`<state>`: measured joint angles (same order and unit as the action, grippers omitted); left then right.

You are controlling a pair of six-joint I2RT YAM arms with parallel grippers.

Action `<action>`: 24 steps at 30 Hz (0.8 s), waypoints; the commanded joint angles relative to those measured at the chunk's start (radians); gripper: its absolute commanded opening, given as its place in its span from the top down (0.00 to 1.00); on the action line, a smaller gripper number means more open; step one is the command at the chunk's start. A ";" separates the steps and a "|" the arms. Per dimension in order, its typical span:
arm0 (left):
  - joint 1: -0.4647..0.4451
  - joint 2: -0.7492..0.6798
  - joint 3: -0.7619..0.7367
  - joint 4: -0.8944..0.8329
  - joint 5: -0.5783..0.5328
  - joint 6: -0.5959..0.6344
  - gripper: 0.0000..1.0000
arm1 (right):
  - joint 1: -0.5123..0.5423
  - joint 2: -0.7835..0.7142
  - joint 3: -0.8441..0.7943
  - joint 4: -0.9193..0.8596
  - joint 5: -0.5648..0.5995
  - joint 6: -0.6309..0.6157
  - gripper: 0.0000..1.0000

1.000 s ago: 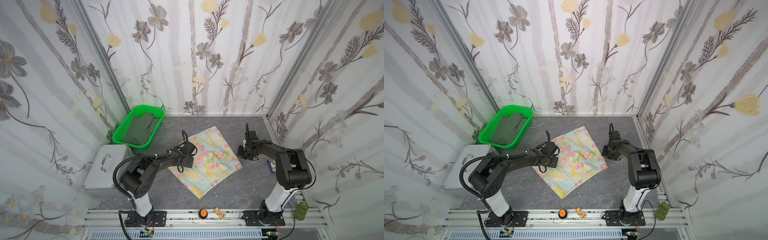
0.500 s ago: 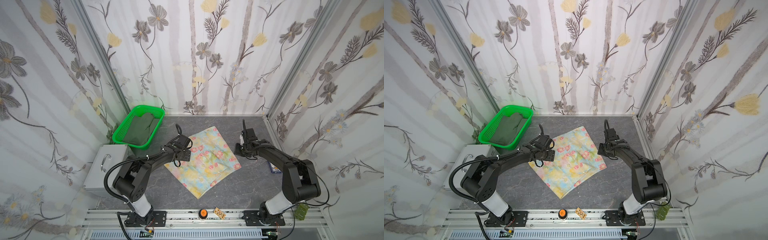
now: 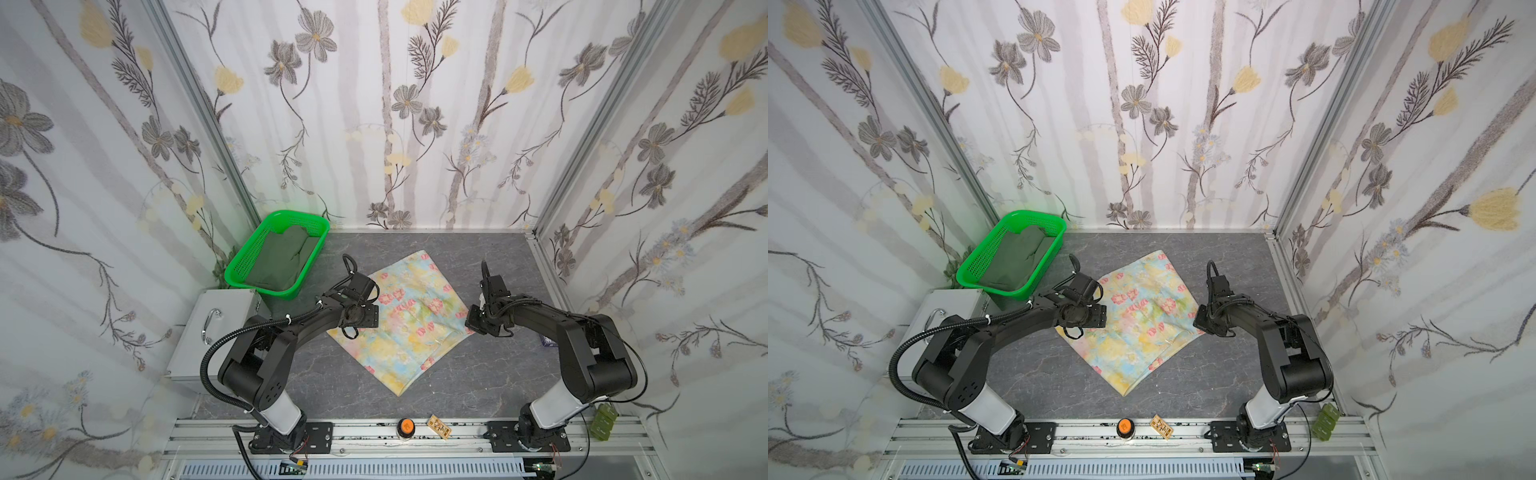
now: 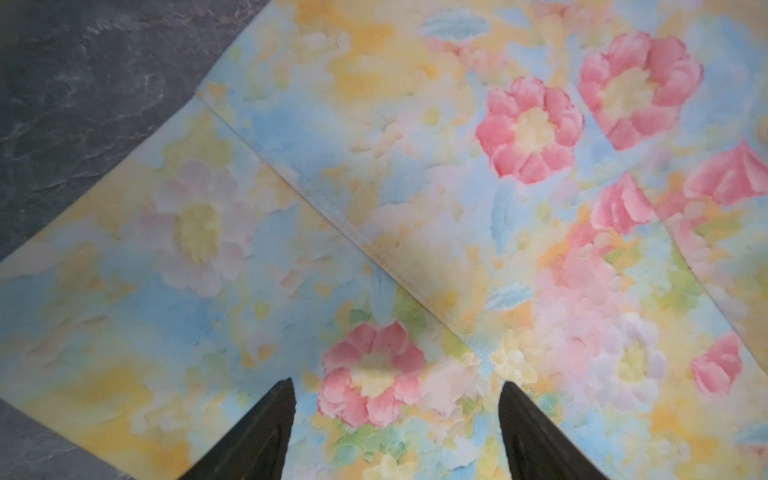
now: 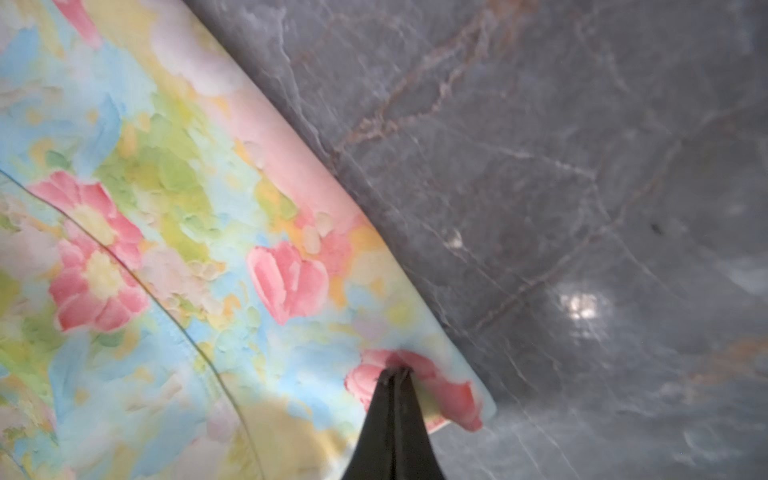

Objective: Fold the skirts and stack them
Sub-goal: 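Release the skirt with both grippers and lift them away, then grasp the skirt's corners nearest the robot with the left and right grippers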

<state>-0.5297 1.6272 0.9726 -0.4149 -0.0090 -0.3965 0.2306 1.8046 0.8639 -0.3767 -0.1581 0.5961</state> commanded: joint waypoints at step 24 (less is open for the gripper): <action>0.096 -0.142 -0.119 -0.041 0.008 -0.063 0.10 | 0.054 -0.174 0.165 -0.078 0.088 -0.079 0.62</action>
<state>-0.4541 1.5021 0.8635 -0.4500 -0.0208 -0.4393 0.2241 1.7111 1.0966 -0.4561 -0.0536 0.5114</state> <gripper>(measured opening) 0.903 0.343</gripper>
